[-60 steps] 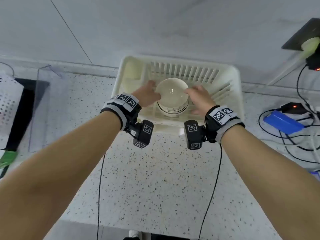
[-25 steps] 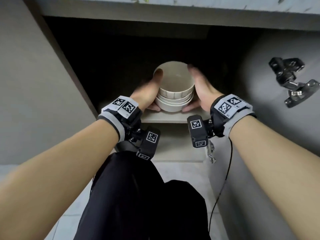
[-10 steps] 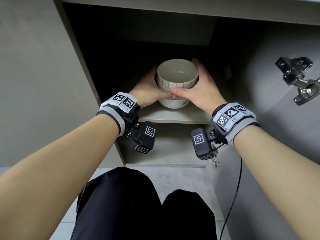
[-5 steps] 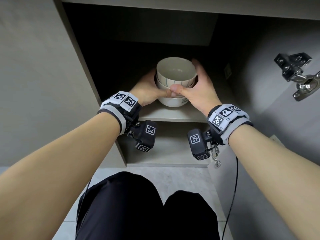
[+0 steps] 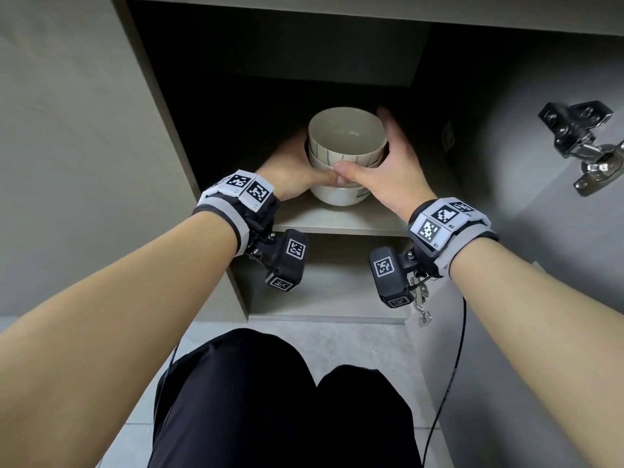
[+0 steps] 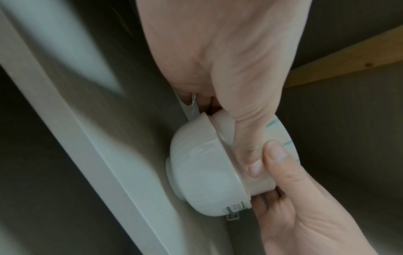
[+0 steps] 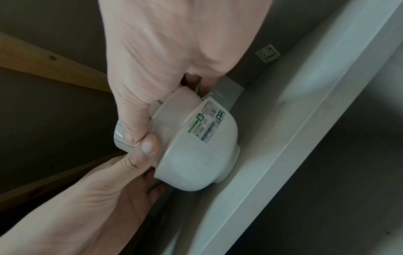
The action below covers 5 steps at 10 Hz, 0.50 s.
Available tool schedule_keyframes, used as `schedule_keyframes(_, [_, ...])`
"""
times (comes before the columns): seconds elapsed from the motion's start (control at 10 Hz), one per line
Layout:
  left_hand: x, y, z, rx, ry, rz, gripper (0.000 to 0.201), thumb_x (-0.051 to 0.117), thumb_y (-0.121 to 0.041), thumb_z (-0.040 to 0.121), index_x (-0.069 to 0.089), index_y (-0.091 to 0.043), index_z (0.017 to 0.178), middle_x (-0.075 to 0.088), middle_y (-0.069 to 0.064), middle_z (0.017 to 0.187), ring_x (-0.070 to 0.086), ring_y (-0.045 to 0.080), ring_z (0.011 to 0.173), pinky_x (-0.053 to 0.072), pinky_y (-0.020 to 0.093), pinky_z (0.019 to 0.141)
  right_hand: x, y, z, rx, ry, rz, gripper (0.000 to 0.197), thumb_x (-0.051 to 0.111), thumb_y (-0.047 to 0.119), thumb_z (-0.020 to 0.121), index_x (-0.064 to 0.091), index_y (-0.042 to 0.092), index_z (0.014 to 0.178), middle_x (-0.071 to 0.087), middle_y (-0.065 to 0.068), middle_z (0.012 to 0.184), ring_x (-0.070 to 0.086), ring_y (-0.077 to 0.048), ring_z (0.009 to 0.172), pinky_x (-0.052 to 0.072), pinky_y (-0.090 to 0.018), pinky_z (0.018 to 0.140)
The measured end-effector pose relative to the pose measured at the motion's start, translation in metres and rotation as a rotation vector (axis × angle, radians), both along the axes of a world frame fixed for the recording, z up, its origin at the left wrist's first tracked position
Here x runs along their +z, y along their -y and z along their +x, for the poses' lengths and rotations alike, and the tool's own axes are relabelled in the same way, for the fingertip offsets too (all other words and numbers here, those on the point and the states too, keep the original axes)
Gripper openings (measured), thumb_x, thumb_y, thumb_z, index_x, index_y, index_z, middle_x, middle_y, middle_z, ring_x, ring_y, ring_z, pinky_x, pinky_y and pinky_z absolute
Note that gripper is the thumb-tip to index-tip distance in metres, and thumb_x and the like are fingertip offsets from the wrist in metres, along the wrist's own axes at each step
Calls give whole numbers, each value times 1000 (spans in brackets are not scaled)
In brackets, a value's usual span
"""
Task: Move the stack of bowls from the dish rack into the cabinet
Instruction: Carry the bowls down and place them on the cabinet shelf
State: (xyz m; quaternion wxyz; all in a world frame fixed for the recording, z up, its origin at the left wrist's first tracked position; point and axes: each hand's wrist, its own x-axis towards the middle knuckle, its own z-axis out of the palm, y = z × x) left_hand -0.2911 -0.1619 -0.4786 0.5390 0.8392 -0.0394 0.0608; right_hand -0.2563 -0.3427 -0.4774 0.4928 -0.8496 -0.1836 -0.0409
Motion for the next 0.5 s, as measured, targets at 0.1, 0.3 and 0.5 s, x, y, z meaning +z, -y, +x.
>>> schedule_keyframes(0.1, [1,1,-2,-17,4,-11,80,89,-8,71,46,-11,139,63,1,131,61,2,109,46,3,86,2,1,-5,6,0,-6,111,87,36,73,18,22,160,39,0,159,38,-10,143,28,-18,110])
schedule_keyframes(0.3, [2,1,-9,6,13,-25,92,90,-14,71,36,-14,146,55,-7,133,54,0,115,44,5,92,2,16,-9,29,-14,-4,112,85,36,76,13,25,161,27,2,166,30,-6,145,26,-21,111])
schedule_keyframes(0.5, [1,-1,-21,103,-13,50,100,86,-13,74,26,-11,153,47,2,149,44,3,124,34,3,95,-11,27,-13,42,-55,87,111,81,48,71,15,30,159,28,1,166,31,-11,150,30,-41,123])
